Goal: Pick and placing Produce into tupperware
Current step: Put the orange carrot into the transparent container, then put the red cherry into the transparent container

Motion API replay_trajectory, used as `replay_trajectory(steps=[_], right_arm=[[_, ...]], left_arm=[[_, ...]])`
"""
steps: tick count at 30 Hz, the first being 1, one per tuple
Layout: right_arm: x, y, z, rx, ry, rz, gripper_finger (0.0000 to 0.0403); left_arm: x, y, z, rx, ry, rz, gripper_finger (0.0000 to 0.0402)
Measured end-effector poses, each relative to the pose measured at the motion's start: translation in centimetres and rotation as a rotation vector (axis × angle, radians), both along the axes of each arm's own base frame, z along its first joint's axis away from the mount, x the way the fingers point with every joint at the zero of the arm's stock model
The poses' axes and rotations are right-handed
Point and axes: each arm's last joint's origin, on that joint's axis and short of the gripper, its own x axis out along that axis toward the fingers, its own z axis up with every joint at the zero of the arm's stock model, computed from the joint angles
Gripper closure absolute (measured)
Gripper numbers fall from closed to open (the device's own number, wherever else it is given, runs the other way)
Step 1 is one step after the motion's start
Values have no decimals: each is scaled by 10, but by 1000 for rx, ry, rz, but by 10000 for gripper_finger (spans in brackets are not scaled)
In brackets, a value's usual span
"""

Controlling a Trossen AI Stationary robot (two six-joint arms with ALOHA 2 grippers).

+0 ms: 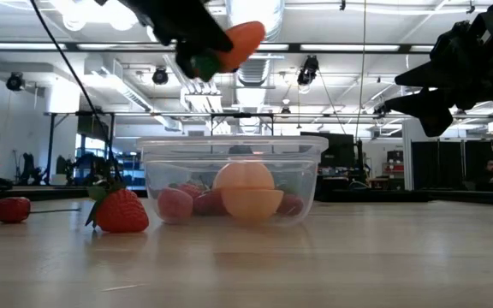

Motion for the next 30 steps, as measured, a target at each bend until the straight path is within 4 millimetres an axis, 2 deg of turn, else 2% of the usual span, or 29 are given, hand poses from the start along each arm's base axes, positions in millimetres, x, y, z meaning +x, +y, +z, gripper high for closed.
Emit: replay_trajectory(steps=[5,10,20,22,25,30], right_arm=[[0,0,0,0,0,0,177],[0,0,0,0,0,0,177],[0,0,0,0,0,0,177],[0,0,0,0,0,0,177],[0,0,0,0,0,0,177],[0,0,0,0,0,0,177]], left_arm=[[20,6,-3,-86,36,-68,231],[27,6,-13,-184,97,-32,220],[24,10,-15,-267,158,86,128],[18,11,-15,-248,211,107,116],[-1,14,-13,-220,367,132,112],[-51,14,-12,-118,689,237,111]])
